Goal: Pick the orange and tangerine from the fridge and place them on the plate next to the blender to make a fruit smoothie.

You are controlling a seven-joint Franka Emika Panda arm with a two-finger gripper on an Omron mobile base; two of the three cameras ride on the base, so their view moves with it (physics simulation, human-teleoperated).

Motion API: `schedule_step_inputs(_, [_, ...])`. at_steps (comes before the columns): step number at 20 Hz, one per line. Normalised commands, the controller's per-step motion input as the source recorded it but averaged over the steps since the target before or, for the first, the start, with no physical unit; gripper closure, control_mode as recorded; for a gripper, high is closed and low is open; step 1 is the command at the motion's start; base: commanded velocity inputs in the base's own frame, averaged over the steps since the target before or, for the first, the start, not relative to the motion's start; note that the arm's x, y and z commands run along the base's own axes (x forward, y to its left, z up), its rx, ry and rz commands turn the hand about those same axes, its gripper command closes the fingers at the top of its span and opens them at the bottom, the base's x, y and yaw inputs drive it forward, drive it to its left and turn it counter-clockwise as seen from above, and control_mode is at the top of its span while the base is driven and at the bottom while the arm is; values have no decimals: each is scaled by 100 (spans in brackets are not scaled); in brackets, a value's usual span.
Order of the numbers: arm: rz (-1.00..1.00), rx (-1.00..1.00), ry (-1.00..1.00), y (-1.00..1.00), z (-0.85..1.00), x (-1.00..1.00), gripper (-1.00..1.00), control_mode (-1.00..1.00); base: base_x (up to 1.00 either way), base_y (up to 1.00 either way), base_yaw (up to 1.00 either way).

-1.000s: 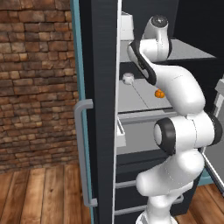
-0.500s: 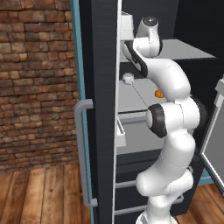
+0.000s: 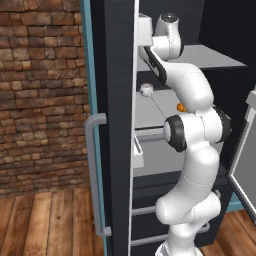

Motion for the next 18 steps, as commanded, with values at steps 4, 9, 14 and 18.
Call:
schedule_step_inputs(4, [0,0,-1,0,-26,-2,100,-100,0,0,0])
schedule_step_inputs(9, [0,0,-15,0,-7,-52,100,-100,0,0,0])
schedule_step_inputs(14, [0,2,-43,-3,-1,-99,100,-100,0,0,0])
schedule_step_inputs(18, [3,9,-53,-1,11,-100,100,-100,0,0,0])
